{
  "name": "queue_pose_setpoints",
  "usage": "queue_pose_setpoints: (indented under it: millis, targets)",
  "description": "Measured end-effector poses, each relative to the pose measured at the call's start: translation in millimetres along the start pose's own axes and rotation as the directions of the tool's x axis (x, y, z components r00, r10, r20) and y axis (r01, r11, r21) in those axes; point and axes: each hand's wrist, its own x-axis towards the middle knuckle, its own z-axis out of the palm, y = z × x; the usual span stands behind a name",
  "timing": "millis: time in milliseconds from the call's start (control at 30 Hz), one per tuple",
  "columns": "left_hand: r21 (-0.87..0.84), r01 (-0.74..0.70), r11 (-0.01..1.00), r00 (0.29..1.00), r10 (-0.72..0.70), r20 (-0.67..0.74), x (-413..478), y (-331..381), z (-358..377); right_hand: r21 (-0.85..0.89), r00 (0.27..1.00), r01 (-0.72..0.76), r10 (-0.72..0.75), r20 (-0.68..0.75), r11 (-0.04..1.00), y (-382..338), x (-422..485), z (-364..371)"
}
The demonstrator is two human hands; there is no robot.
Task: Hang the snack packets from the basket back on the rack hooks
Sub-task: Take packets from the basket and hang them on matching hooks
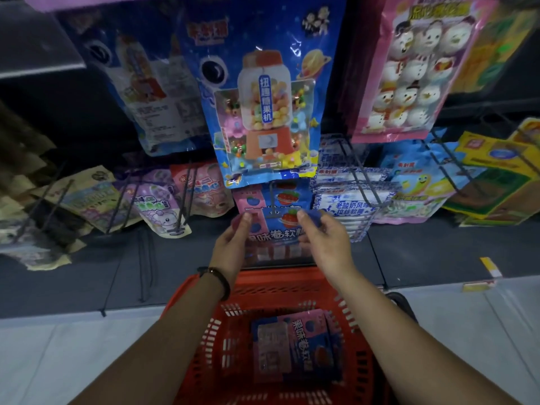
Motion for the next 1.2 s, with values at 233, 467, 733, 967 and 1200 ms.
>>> queue_pose_setpoints:
  millis: [233, 467, 733, 967, 1200]
  targets:
    - [-0.05, 0.087, 0.995, 0.994, -0.09, -0.059, 13.2, 5.3, 10.1, 0.005, 1.0, -0.03, 0.03, -0.001, 1.0, -7.0, 7.4, 2.9]
    - [-0.054, 0.163, 0.985, 0.975, -0.169, -0.147, 40.7, 3.7, 8.8, 0.031, 1.0, -0.013, 0.013, -0.002, 0.999, -2.5, 9.5, 8.0]
    - [-0.061, 0.145, 0.988, 0.975, -0.153, -0.159, 44.5, 14.1, 15.3, -0.208, 0.995, -0.093, 0.098, 0.016, 0.974, 6.7, 8.0, -1.0]
    - [0.214, 0.025, 0.977, 0.974, 0.024, -0.225, 21.9, 18.2, -3.9, -0.608, 0.919, -0.072, 0.289, 0.267, 0.79, 20.3, -5.9, -12.9]
    - [0.758, -0.319, 0.569, 0.929, 0.031, 0.368, -60.7, -15.8, -40.4, -0.813, 0.805, -0.163, 0.552, 0.218, 0.558, 69.6, -29.7, -11.9]
